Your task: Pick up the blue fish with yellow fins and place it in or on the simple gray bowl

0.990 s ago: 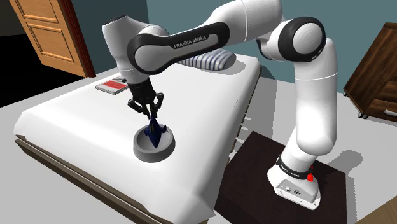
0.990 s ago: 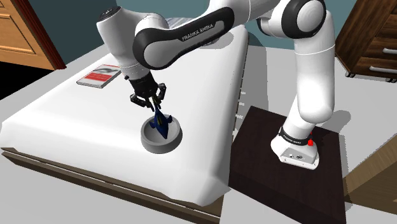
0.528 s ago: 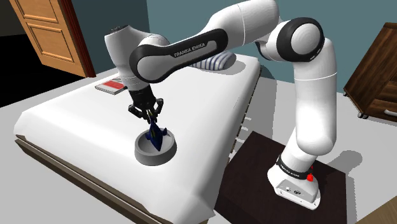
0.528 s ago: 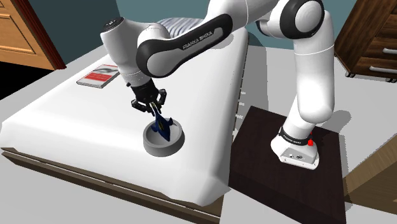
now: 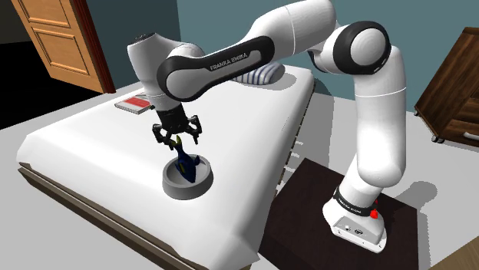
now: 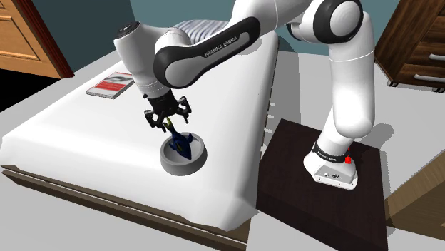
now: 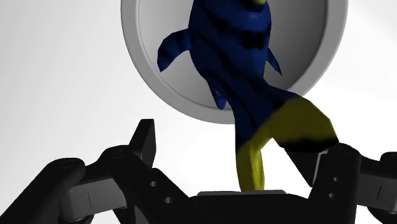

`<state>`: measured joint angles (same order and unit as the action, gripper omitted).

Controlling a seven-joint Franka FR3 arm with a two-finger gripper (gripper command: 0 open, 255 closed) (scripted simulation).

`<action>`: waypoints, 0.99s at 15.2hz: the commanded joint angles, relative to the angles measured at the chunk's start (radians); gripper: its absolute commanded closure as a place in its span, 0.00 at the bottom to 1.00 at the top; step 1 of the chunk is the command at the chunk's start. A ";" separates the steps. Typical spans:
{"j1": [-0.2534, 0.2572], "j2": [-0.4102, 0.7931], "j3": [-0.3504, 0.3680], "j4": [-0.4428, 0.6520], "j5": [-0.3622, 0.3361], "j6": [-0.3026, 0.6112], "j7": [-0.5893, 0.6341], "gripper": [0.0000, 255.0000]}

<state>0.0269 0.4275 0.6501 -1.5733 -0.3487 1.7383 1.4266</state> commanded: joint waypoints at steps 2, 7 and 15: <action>0.000 0.001 0.000 -0.001 0.000 0.000 0.000 0.00; 0.033 0.013 0.005 0.143 0.002 -0.130 -0.009 0.00; 0.033 0.013 0.005 0.143 0.002 -0.130 -0.009 0.00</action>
